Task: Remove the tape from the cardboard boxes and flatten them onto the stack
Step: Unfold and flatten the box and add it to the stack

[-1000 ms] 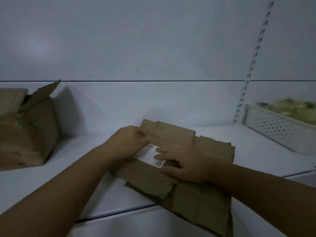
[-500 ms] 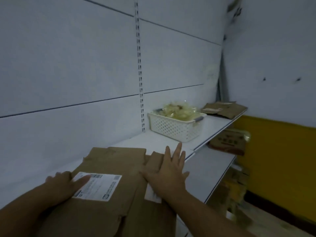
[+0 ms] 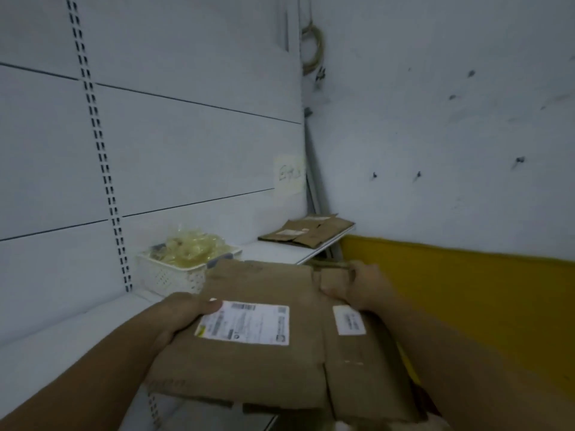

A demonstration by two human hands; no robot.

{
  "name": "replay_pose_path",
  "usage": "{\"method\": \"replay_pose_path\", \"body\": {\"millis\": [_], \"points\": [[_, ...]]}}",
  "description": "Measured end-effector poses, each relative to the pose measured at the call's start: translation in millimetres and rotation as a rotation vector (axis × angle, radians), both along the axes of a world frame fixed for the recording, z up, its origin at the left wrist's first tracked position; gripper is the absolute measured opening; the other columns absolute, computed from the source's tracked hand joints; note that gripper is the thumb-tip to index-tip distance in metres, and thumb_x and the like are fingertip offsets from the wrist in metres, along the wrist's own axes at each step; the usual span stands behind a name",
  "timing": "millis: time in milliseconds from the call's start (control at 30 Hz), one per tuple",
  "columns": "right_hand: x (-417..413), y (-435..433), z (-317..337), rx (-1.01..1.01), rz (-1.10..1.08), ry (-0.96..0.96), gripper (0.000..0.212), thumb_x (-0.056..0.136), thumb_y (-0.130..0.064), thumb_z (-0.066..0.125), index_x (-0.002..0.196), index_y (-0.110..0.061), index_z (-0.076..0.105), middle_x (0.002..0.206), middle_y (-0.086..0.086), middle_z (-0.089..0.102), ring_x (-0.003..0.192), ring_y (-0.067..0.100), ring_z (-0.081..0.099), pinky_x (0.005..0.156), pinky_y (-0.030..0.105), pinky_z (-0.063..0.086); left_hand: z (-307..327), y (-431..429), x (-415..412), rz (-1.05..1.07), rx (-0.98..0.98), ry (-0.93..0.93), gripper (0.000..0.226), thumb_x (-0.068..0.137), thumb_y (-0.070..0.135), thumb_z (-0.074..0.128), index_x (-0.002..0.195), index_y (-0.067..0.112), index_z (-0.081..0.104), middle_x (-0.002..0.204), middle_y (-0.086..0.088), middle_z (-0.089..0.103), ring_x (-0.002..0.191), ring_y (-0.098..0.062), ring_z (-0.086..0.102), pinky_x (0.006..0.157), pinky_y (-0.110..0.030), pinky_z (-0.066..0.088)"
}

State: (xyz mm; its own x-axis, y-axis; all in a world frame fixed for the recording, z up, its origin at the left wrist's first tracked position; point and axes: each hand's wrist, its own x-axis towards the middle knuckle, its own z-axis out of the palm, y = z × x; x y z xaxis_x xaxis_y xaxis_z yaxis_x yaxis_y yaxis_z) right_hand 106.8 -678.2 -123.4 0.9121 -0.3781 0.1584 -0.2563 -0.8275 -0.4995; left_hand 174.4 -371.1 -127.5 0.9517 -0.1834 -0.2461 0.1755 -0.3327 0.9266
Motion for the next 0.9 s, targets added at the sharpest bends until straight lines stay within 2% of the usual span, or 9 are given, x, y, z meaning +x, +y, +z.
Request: {"method": "replay_pose_path", "body": {"millis": [67,133,200,367,500,600,733,833,900], "points": [[-1,-47,13,0.367,-0.106,-0.178,0.092,0.074,-0.048,0.073,0.145,-0.014,0.027,0.144,0.015,0.041,0.126,0.034,0.045,0.100,0.043,0.042,-1,-50,10,0.014,-0.131,-0.063,0.013,0.084,0.010,0.068,0.093,0.002,0.066,0.074,-0.017,0.074,0.061,-0.029,0.071,0.056,-0.034,0.055],[-1,-91,19,0.676,-0.181,-0.277,0.079,0.076,-0.032,0.076,0.139,-0.006,0.037,0.134,0.023,0.050,0.107,0.035,0.057,0.081,0.042,0.050,-7,-85,35,0.100,-0.277,-0.111,0.014,0.086,0.008,0.065,0.098,0.003,0.065,0.073,-0.016,0.074,0.060,-0.028,0.070,0.056,-0.035,0.056],[5,-119,20,0.726,-0.172,-0.107,0.040,0.081,-0.028,0.073,0.110,-0.003,0.059,0.102,0.024,0.064,0.073,0.028,0.062,0.060,0.037,0.053,-15,-109,66,0.139,-0.361,-0.067,0.013,0.089,0.009,0.061,0.098,0.002,0.065,0.074,-0.017,0.073,0.055,-0.028,0.069,0.052,-0.036,0.057],[45,-157,16,0.686,-0.187,0.021,0.038,0.085,-0.043,0.064,0.097,-0.007,0.062,0.081,0.008,0.064,0.063,0.018,0.061,0.044,0.022,0.046,-16,-162,139,0.018,-0.376,-0.022,0.014,0.089,0.008,0.058,0.095,-0.003,0.064,0.081,-0.023,0.070,0.055,-0.029,0.068,0.057,-0.040,0.058],[67,-193,17,0.699,-0.247,0.069,0.046,0.081,-0.048,0.066,0.104,-0.008,0.064,0.096,0.011,0.069,0.081,0.025,0.067,0.056,0.028,0.052,-20,-209,198,-0.119,-0.390,0.016,0.014,0.089,0.006,0.058,0.095,-0.004,0.065,0.079,-0.025,0.071,0.056,-0.031,0.069,0.056,-0.040,0.059],[82,-230,18,0.702,-0.326,0.009,0.045,0.081,-0.047,0.066,0.105,-0.009,0.064,0.102,0.012,0.069,0.091,0.028,0.067,0.073,0.036,0.056,-25,-263,226,-0.199,-0.406,0.075,0.020,0.087,0.007,0.060,0.103,-0.005,0.065,0.097,-0.030,0.067,0.075,-0.035,0.066,0.080,-0.048,0.054],[90,-272,6,0.702,-0.379,-0.016,0.033,0.088,-0.043,0.061,0.106,-0.015,0.061,0.099,0.009,0.066,0.086,0.025,0.065,0.067,0.032,0.055,-30,-327,244,-0.247,-0.372,0.123,0.018,0.087,0.009,0.062,0.101,-0.002,0.065,0.093,-0.026,0.069,0.079,-0.033,0.064,0.082,-0.045,0.052],[103,-304,-6,0.703,-0.352,-0.010,0.034,0.088,-0.042,0.061,0.109,-0.015,0.061,0.101,0.009,0.067,0.089,0.026,0.066,0.071,0.034,0.056,-32,-356,256,-0.241,-0.347,0.123,0.015,0.090,0.010,0.059,0.097,-0.002,0.064,0.062,-0.016,0.071,0.071,-0.031,0.062,0.066,-0.037,0.052],[118,-324,-9,0.709,-0.302,0.004,0.034,0.089,-0.040,0.060,0.110,-0.013,0.062,0.101,0.010,0.069,0.089,0.027,0.067,0.076,0.037,0.056,-30,-368,259,-0.214,-0.349,0.142,0.014,0.092,0.011,0.056,0.094,-0.001,0.063,0.055,-0.014,0.070,0.061,-0.031,0.066,0.053,-0.035,0.054]]}}
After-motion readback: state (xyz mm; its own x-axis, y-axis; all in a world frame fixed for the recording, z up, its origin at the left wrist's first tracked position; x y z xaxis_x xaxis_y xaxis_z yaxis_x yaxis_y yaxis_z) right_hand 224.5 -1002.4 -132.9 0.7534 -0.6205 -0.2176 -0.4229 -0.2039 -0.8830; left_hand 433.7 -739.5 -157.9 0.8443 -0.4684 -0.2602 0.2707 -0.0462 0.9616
